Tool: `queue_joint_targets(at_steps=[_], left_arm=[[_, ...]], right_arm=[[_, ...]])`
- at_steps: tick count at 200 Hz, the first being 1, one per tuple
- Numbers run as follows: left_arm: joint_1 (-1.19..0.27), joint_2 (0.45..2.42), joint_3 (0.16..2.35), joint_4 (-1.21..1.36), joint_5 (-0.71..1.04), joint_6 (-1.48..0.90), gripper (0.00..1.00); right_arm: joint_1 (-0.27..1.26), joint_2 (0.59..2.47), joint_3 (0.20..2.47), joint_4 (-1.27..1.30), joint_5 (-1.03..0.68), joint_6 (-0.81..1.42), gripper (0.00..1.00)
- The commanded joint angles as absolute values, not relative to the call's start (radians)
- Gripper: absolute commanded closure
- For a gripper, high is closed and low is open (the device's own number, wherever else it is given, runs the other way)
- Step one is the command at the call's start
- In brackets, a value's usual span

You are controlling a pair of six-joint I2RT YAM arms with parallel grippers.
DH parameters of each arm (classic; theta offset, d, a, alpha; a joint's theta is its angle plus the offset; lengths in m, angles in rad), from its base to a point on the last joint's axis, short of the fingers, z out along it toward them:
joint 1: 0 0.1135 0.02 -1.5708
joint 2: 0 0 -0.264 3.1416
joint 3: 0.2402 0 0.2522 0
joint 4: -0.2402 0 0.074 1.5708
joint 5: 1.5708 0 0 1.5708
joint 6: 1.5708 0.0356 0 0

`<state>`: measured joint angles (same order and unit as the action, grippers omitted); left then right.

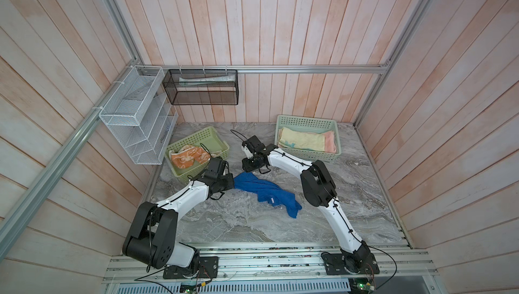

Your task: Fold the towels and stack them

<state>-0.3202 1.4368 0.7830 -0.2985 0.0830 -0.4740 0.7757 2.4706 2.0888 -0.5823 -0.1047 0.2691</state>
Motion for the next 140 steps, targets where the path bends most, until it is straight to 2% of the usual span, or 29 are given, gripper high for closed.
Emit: queue_joint_targets(at_steps=[1, 40, 80, 102, 140], left_arm=[[-0.297, 1.397, 0.765, -0.294, 0.113, -0.455, 1.0], [-0.253, 1.355, 0.743, -0.294, 0.137, -0.449, 1.0], [-0.241, 1.335, 0.727, -0.301, 0.147, -0.449, 1.0], [-0.238, 1.326, 0.712, -0.3, 0.151, -0.449, 1.0], [-0.233, 1.279, 0.723, -0.321, 0.188, -0.405, 1.0]], right_arm=[[0.817, 2.523, 2.091, -0.703, -0.049, 0.254, 0.52], [0.855, 2.495, 2.011, -0.695, -0.023, 0.28, 0.59], [0.877, 2.471, 1.958, -0.688, -0.01, 0.287, 0.82], [0.877, 2.435, 1.935, -0.664, 0.025, 0.27, 1.0], [0.868, 2.344, 1.922, -0.648, 0.138, 0.234, 1.0]])
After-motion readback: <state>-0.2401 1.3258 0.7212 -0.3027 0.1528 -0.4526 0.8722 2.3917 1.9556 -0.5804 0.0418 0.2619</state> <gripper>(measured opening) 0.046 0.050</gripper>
